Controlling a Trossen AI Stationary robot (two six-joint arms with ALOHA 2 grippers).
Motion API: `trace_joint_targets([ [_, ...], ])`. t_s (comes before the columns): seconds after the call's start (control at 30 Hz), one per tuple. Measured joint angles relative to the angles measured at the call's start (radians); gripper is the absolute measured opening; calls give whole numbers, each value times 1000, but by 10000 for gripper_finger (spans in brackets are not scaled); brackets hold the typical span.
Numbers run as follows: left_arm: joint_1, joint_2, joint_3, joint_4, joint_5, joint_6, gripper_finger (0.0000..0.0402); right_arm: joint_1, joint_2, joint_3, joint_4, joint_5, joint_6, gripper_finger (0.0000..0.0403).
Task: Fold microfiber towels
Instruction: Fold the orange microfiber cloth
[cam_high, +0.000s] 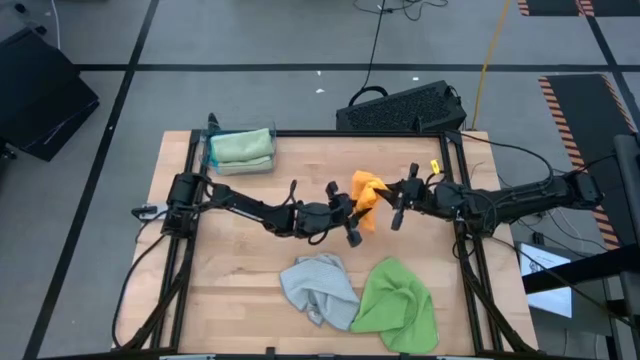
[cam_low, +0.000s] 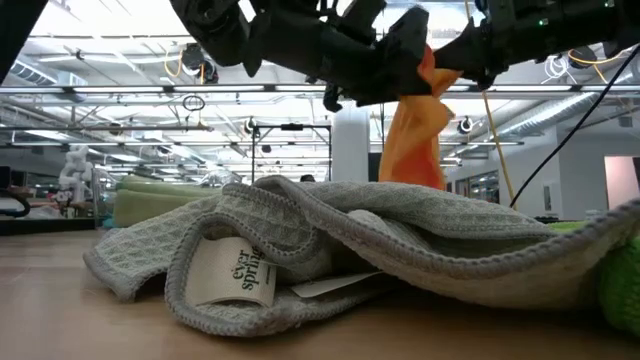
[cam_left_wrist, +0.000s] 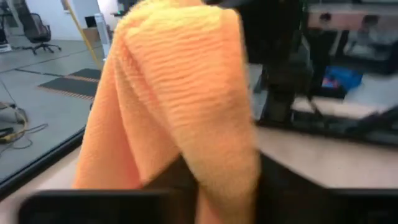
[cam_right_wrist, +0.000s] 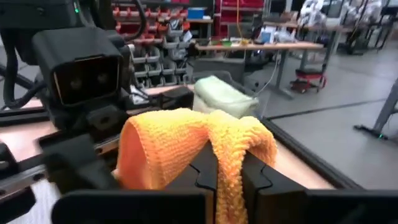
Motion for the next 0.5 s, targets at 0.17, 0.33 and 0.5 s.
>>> trace_joint_targets([
  [0.17,1,-54,0,-245,-32,-15,25,0,-4,0,-99,-25,68,14],
  [0.33,-7,-125,0,-472,-32,-71,23,0,-4,0,-253,-30,168,40],
  [0.5,-23,-146,0,-547,24,-91,10,1,-4,0,-434,-78,259,104],
])
